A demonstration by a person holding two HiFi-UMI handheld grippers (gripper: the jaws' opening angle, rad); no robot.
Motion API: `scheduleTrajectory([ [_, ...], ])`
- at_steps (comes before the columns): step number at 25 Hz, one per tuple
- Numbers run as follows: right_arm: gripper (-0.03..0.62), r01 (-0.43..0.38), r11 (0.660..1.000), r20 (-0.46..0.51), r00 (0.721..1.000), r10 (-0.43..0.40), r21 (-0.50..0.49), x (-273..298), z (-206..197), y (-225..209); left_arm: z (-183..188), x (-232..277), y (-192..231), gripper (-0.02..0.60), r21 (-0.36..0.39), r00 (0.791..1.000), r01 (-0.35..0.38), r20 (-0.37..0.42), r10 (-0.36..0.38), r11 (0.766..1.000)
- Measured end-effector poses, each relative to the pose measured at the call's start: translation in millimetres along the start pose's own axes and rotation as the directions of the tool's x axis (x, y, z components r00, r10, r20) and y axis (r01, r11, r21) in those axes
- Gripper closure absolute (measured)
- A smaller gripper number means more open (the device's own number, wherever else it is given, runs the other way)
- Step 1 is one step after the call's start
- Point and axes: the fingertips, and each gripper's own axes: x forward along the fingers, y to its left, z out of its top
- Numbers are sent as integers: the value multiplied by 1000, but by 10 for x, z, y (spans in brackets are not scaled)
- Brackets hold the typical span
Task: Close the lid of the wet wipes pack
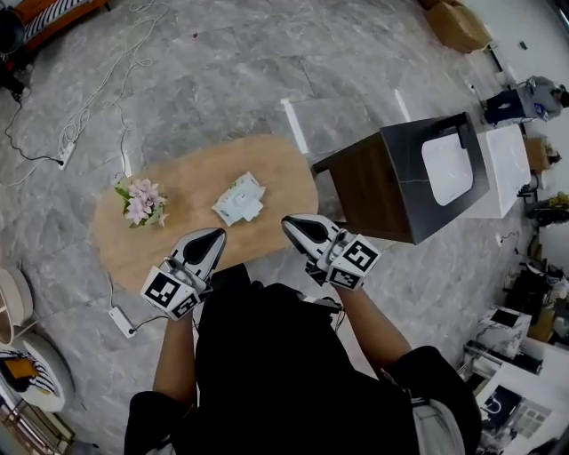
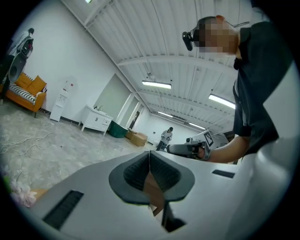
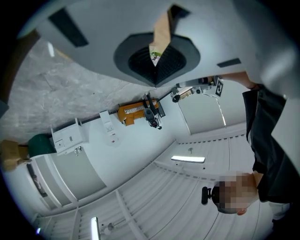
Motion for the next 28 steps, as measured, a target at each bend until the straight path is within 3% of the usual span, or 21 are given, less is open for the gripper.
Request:
scheduleTrajectory([
  [4,585,13,1000,-34,999,-12,20,221,-116,-376,-145,121,373,565,-24,1000,-13,-11,13,1000],
  [9,583,14,995,-99,995,-4,102,238,-431,-717,-609,162,596,565,-46,995,-50,-85,46,998],
  [15,582,-43,985,-226,971,81,167,380,-1030,-1191,-1130,238,840,565,-74,983,-141,-130,130,987],
  [23,560,-84,951,-361,912,194,298,633,-2113,-1856,-1780,268,1166,565,-114,947,-276,-199,250,954],
  [28,552,-134,940,-450,851,272,314,776,-2803,-2197,-2150,309,1332,565,-143,930,-323,-230,286,936],
])
